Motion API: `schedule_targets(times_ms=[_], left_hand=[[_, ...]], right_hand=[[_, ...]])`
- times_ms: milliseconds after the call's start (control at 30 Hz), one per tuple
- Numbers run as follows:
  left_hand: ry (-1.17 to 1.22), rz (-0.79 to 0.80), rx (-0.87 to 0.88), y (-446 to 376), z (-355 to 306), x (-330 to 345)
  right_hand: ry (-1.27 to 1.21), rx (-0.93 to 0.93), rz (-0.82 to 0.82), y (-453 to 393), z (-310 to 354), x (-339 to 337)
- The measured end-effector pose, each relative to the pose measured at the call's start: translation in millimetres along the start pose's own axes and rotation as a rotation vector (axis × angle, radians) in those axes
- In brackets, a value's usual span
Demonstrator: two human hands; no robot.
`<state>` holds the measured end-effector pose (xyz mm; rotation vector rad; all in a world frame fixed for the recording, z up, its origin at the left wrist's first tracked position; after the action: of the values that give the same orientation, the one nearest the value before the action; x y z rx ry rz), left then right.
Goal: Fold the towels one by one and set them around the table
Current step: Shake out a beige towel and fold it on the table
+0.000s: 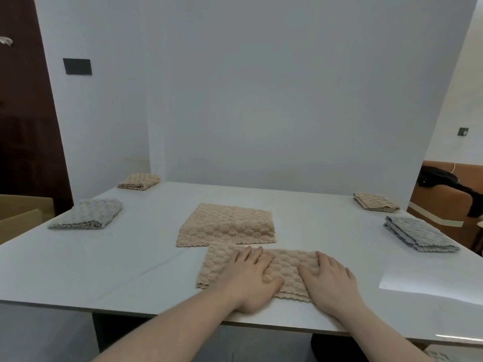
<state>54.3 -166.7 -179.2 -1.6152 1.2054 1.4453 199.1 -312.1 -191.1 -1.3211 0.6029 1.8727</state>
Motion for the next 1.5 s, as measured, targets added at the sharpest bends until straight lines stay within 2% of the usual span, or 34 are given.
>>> schedule_targets(times_ms=[233,333,400,467,600,733,967,1200,1333,1500], left_hand=[[0.084,-0.002,-0.011,-1.7,8.0,0.5],[0.347,-0.009,-0.003,-4.9,16.7,-18.4],[0.463,-0.133,-0.042,-3.1,38.2,-34.9],[0.387,-0.256,-0.109,1.8,67.9,-42.6],[0.358,-0.303,-0.156,12.6,108.7,-25.1],[0.391,-0.353,-0.139,14.6,110.8,-19.6],[0.392,-0.408,-0.11,12.4,112.7,-18.8],[0.383,-0.467,-0.088,10.3,117.7,-16.3],[0.405,-0.464,-0.088,9.3,120.5,-14.9],[0.457,-0.45,-0.123,4.7,127.7,-13.1]], right_hand=[[-0.021,0.02,-0.089,-0.5,1.8,-2.5],[-0.1,0.044,-0.08,0.0,-3.6,-5.5],[-0.111,0.055,-0.065,0.6,-5.3,-7.8],[-0.133,0.062,-0.078,2.7,-4.9,-9.1],[-0.249,0.074,-0.105,3.2,-7.4,-12.4],[-0.45,0.069,-0.146,4.3,-8.9,-14.2],[-0.608,0.067,-0.197,-0.6,-3.0,-46.5],[-0.759,0.061,-0.1,-11.0,39.5,-73.6],[-0.897,-0.002,-0.04,-10.3,72.4,-72.9],[-0.925,-0.087,0.032,-9.6,112.0,-60.7]])
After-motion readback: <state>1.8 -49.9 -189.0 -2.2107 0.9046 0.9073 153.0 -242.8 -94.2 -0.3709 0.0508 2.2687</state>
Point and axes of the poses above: each hand's wrist, its own y-axis away from the middle knuckle, its own x-axis out of the palm, z = x × y, the point moved 4 cm from there along -y, towards the middle knuckle, and after that the axes turned 8 degrees about z, right-handed, at the moved point
